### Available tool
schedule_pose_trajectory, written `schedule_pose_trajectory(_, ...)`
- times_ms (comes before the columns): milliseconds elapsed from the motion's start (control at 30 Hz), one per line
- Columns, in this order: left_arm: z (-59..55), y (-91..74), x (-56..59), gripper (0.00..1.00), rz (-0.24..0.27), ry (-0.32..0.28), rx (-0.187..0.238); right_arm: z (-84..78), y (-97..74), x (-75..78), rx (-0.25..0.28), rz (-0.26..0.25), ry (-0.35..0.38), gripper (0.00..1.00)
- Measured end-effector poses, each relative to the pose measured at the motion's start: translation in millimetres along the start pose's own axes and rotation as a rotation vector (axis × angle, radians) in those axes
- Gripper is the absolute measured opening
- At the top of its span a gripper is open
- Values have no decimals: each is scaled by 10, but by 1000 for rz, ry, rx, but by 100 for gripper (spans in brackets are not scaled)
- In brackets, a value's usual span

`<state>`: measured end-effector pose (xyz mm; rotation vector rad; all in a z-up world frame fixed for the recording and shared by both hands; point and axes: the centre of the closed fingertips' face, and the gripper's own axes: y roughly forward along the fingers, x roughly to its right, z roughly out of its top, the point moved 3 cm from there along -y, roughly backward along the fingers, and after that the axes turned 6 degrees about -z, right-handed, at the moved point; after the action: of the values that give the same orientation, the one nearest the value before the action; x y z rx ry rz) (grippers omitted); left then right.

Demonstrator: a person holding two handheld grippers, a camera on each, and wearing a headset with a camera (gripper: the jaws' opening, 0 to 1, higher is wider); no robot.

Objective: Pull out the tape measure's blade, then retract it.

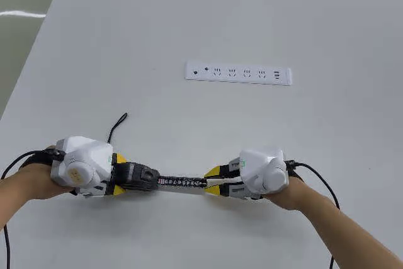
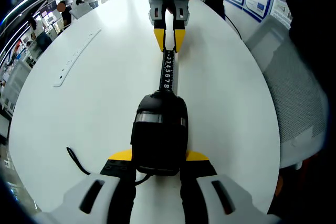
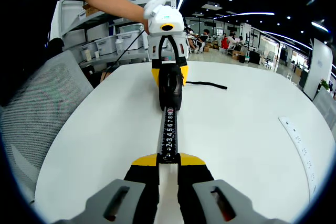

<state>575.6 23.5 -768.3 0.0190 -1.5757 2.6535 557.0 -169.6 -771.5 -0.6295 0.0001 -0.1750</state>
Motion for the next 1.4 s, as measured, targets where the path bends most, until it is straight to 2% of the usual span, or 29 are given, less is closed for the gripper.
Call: schedule_pose_trajectory(1400,9,-10,7,28,0,-2,-9,-80,-163,31,-7,2,-8,11)
